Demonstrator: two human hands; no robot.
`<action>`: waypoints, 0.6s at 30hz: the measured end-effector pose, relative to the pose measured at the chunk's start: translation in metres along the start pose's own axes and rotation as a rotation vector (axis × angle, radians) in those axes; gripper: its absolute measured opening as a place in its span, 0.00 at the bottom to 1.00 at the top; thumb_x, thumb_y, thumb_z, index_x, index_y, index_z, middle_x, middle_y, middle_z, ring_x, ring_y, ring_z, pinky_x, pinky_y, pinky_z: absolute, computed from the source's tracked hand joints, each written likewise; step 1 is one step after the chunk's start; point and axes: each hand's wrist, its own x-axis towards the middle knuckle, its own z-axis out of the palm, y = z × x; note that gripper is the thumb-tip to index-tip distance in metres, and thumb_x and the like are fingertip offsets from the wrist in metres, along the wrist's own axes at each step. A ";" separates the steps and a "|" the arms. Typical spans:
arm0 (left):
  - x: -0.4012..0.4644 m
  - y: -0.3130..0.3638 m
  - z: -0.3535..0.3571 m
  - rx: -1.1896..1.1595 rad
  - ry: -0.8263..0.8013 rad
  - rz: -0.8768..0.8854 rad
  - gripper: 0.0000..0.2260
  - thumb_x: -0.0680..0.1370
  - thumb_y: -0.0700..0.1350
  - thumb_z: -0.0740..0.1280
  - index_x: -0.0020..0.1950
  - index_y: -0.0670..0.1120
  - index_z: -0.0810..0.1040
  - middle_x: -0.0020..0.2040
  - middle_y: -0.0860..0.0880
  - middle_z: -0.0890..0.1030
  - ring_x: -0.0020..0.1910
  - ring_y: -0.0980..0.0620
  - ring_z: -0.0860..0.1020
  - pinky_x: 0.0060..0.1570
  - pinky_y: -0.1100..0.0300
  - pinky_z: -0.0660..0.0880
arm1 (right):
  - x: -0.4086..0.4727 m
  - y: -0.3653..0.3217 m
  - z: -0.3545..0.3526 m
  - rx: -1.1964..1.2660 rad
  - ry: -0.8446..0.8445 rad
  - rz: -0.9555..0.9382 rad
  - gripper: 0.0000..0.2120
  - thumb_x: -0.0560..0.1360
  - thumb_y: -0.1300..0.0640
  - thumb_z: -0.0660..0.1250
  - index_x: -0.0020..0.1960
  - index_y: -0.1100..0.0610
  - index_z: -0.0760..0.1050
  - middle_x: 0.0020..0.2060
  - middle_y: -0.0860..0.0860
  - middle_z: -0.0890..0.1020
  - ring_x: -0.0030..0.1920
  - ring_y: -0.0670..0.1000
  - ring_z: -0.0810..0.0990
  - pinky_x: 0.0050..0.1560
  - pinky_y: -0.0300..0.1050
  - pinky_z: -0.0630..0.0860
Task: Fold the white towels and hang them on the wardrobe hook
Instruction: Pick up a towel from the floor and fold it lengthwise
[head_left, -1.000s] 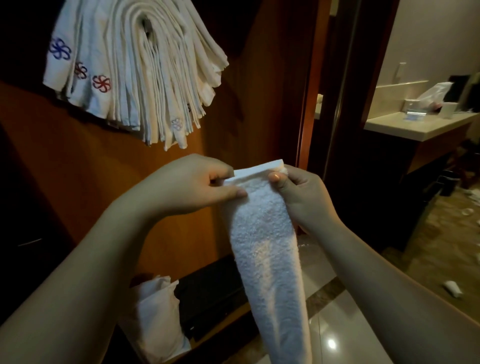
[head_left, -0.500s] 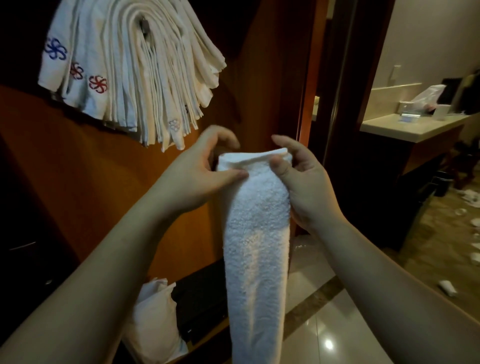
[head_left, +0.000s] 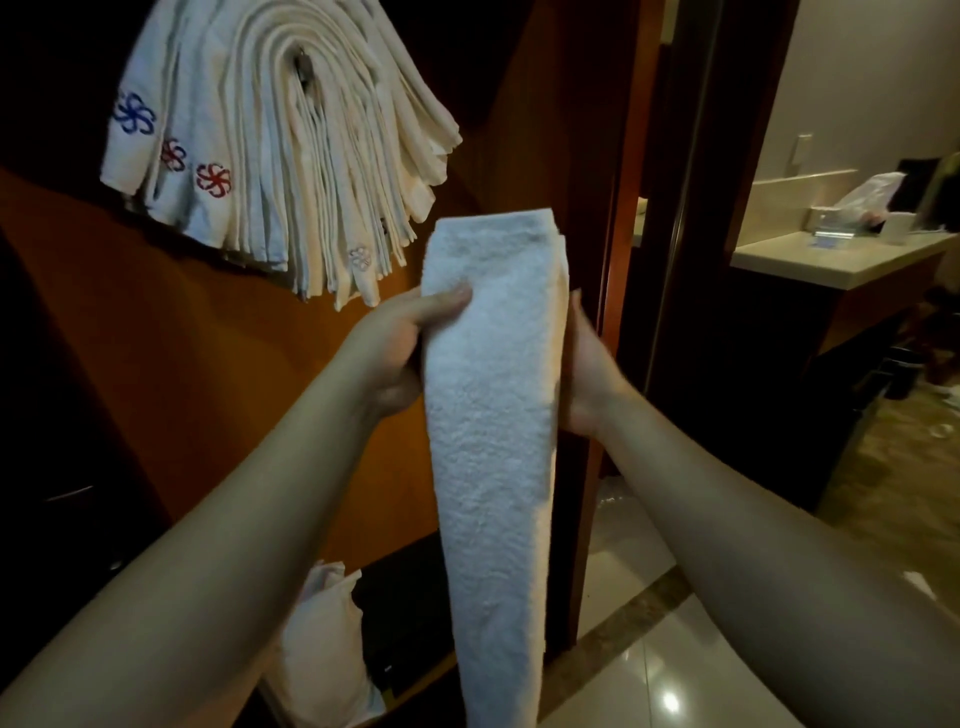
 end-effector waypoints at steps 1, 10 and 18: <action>0.005 0.003 0.000 -0.044 0.014 -0.021 0.15 0.75 0.43 0.68 0.61 0.44 0.78 0.51 0.45 0.86 0.54 0.44 0.84 0.52 0.47 0.80 | 0.005 0.013 -0.006 -0.062 0.012 0.043 0.32 0.76 0.29 0.60 0.66 0.51 0.79 0.61 0.58 0.82 0.61 0.58 0.81 0.68 0.61 0.71; 0.033 0.025 -0.003 0.008 0.288 -0.037 0.09 0.76 0.41 0.72 0.55 0.46 0.77 0.51 0.44 0.84 0.48 0.46 0.84 0.41 0.50 0.80 | 0.010 0.047 -0.017 0.027 -0.083 0.110 0.42 0.75 0.26 0.49 0.68 0.58 0.77 0.63 0.60 0.81 0.65 0.58 0.80 0.71 0.58 0.69; 0.045 0.032 0.004 0.031 0.478 0.020 0.11 0.75 0.45 0.74 0.52 0.47 0.75 0.55 0.45 0.81 0.55 0.43 0.80 0.60 0.41 0.76 | 0.002 0.047 -0.014 -0.536 -0.163 -0.017 0.31 0.64 0.45 0.81 0.62 0.56 0.78 0.54 0.53 0.86 0.55 0.54 0.85 0.64 0.59 0.77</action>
